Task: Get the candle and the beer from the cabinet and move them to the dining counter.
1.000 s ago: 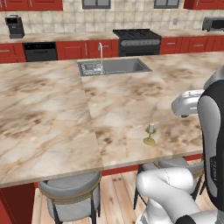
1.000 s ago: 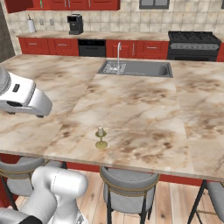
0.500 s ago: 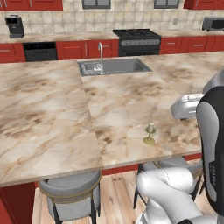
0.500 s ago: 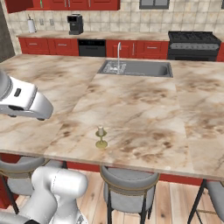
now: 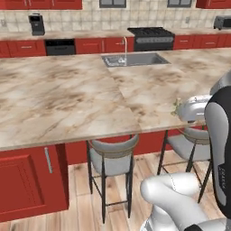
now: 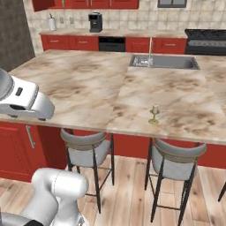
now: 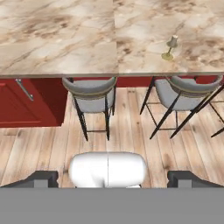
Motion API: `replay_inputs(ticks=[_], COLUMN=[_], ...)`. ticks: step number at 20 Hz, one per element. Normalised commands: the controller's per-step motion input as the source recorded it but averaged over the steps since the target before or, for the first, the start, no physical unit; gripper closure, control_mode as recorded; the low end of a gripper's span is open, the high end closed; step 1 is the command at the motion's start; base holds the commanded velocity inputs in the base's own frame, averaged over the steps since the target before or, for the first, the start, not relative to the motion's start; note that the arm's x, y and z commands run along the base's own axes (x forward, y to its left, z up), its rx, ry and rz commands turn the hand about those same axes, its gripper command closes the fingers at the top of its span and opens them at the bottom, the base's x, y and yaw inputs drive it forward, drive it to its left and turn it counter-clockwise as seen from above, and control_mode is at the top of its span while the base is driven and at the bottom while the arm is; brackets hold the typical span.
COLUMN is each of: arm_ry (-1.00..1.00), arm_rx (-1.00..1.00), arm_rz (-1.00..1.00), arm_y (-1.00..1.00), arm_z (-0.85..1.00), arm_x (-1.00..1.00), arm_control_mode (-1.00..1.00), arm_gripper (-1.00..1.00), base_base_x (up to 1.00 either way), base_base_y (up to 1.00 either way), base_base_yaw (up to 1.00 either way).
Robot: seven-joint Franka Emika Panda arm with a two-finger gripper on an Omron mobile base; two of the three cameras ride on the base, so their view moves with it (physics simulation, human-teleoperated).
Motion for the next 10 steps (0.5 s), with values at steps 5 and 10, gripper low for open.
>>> replay_inputs(ticks=[5, 10], arm_ry=[0.00, 0.00], arm_rx=[0.00, 0.00], arm_rz=[0.00, 0.00], arm_y=[0.00, 0.00], arm_z=[0.00, 0.00], arm_x=[0.00, 0.00], arm_control_mode=[1.00, 1.00], arm_gripper=[-1.00, -1.00], base_base_x=[-0.39, -0.05], base_base_y=[1.00, 1.00], base_base_yaw=[0.06, 0.04])
